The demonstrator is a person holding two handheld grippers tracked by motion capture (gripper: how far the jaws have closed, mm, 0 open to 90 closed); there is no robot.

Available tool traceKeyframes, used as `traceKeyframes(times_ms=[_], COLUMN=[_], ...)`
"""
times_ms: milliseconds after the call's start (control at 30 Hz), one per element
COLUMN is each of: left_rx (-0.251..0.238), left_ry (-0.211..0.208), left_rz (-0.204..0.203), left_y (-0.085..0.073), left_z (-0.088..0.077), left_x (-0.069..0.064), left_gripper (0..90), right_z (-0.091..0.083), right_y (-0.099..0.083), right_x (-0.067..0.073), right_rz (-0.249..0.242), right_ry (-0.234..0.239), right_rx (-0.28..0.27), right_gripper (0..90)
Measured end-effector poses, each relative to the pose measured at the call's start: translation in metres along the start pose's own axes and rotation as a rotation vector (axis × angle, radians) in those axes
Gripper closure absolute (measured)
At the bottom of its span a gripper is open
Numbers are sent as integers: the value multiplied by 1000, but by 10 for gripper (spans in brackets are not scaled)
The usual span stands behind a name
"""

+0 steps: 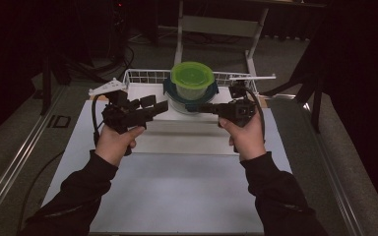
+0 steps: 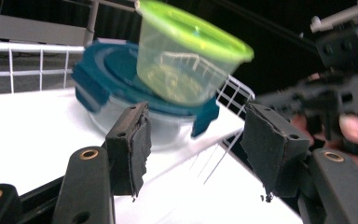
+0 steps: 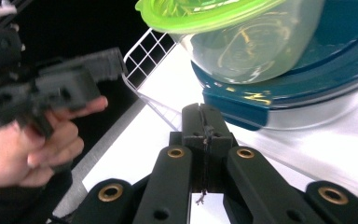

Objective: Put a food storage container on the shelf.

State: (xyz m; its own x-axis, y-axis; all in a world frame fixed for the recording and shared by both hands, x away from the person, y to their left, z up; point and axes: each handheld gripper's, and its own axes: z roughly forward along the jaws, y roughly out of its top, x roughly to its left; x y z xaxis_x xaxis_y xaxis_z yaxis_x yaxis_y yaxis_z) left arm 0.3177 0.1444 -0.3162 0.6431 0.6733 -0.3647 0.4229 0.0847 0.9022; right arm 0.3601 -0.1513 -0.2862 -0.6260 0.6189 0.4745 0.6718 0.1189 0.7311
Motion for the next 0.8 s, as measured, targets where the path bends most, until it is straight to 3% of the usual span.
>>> traceKeyframes(times_ms=[133, 267, 800], left_rx=[-5, 7, 43], left_ry=[-2, -4, -18], left_rz=[32, 29, 17], left_y=[-16, -25, -40], left_z=[-1, 2, 7], left_x=[-4, -4, 1], left_gripper=[395, 395, 394], right_z=[17, 25, 38], right_y=[1, 6, 24], right_x=[-2, -4, -16], right_rz=[37, 50, 92], right_ry=[18, 8, -37], right_rx=[-17, -29, -51], right_gripper=[899, 899, 898])
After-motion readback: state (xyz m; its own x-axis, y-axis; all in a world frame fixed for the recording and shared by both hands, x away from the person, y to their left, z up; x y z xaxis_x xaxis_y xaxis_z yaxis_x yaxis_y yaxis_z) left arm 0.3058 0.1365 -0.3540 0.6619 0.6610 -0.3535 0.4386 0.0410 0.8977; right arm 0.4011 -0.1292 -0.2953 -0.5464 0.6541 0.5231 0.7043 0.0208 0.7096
